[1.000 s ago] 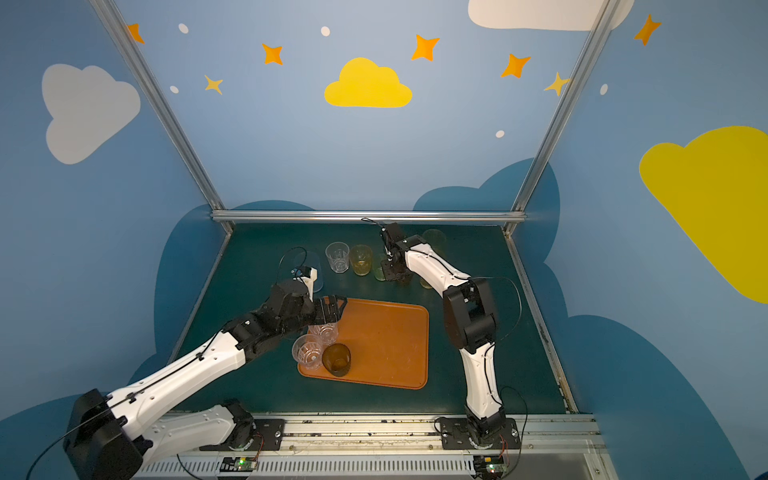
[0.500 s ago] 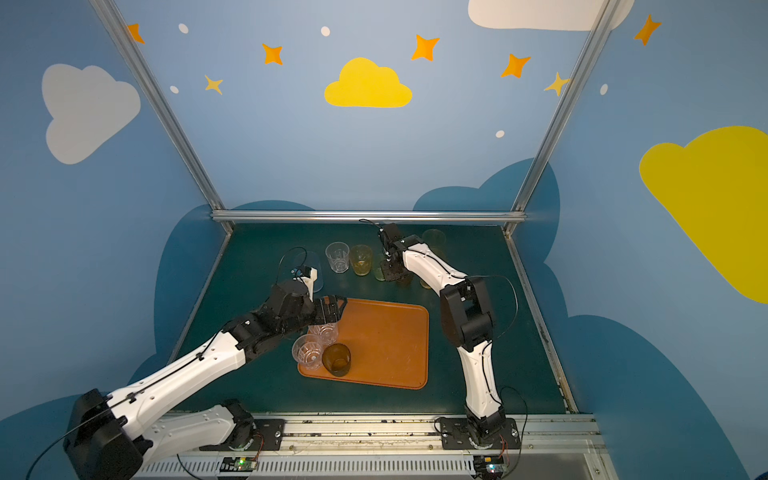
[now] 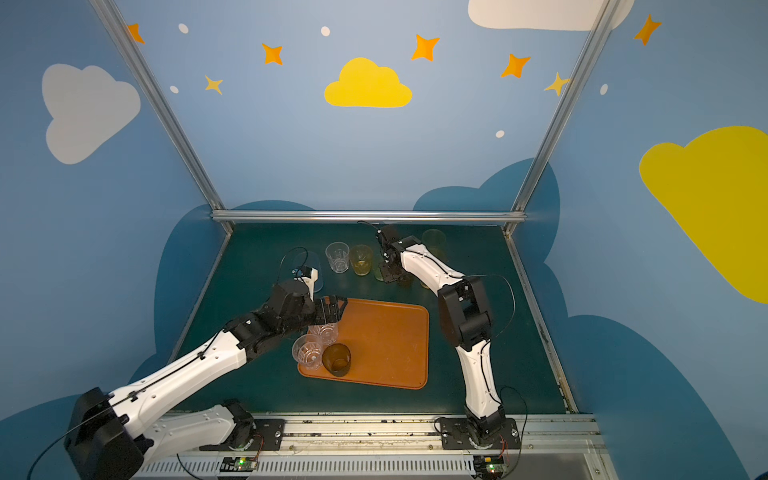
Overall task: Place the glasses into the tray
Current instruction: 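Lower the right gripper and close it on the dimpled amber glass rim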
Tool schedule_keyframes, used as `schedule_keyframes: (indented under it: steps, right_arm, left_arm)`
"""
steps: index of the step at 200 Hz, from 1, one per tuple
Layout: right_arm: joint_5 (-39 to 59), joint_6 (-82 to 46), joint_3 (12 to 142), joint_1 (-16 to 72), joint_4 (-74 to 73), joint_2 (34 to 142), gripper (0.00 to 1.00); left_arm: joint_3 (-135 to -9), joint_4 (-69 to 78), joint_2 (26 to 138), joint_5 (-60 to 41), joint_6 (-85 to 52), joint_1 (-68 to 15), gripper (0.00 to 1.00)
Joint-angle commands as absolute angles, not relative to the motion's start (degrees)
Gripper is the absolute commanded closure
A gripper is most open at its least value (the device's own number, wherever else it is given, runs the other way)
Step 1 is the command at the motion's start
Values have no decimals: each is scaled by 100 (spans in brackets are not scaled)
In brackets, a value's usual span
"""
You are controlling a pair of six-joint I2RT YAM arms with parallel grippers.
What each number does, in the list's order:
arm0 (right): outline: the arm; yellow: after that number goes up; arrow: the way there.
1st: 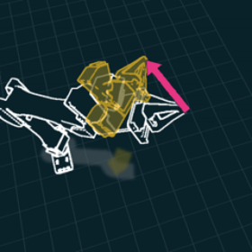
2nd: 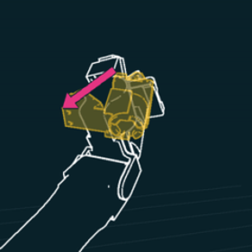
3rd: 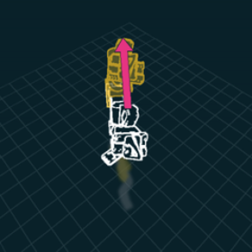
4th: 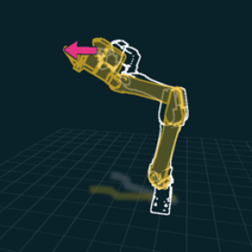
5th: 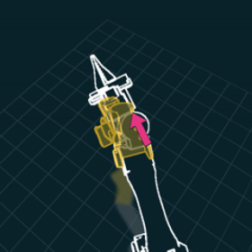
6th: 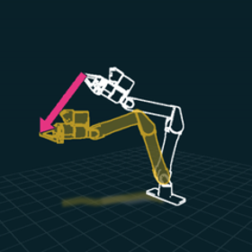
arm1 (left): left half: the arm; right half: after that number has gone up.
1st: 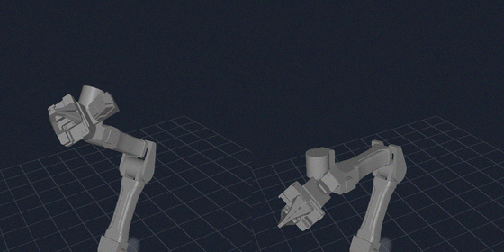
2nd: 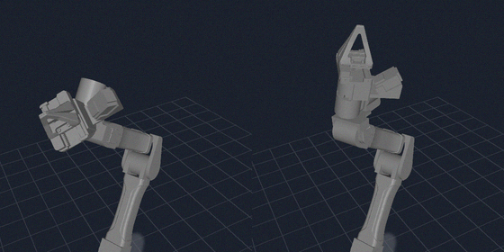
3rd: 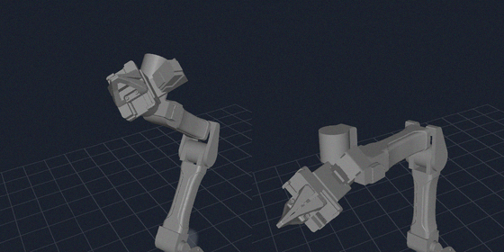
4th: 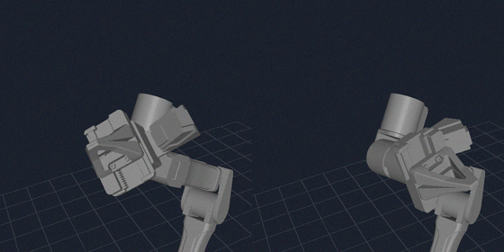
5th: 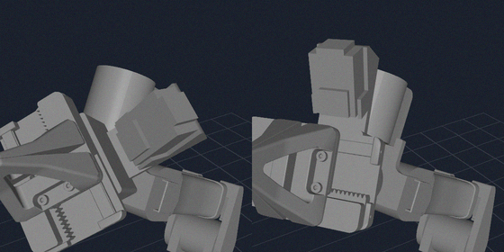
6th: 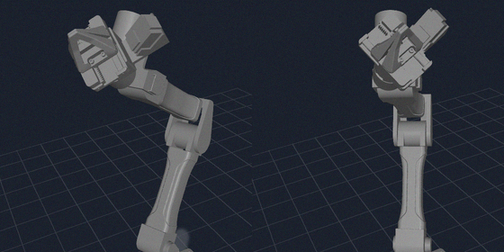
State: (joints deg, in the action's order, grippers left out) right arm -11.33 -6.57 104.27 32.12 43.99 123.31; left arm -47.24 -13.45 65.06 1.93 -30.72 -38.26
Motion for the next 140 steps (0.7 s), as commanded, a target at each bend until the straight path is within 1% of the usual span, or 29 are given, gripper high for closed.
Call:
schedule_keyframes:
  steps: [1, 22, 81, 140]
  right_arm:
    - [-1167, -643, 10619, 3260, 4491, 12346, 97]
    - [-1165, -693, 10617, 3283, 4507, 12290, 100]
    - [-1318, -855, 10538, 3305, 4682, 12240, 100]
    - [-975, -1095, 10291, 3390, 4484, 11794, 100]
  left_arm:
    - [-4707, -1314, 6569, 168, -3074, -3806, 0]
    - [-4708, -1305, 6576, 185, -3075, -3807, 0]
    - [-4660, -1313, 6582, 335, -3045, -3797, 0]
    - [-4526, -1173, 6512, 478, -3071, -3788, 0]
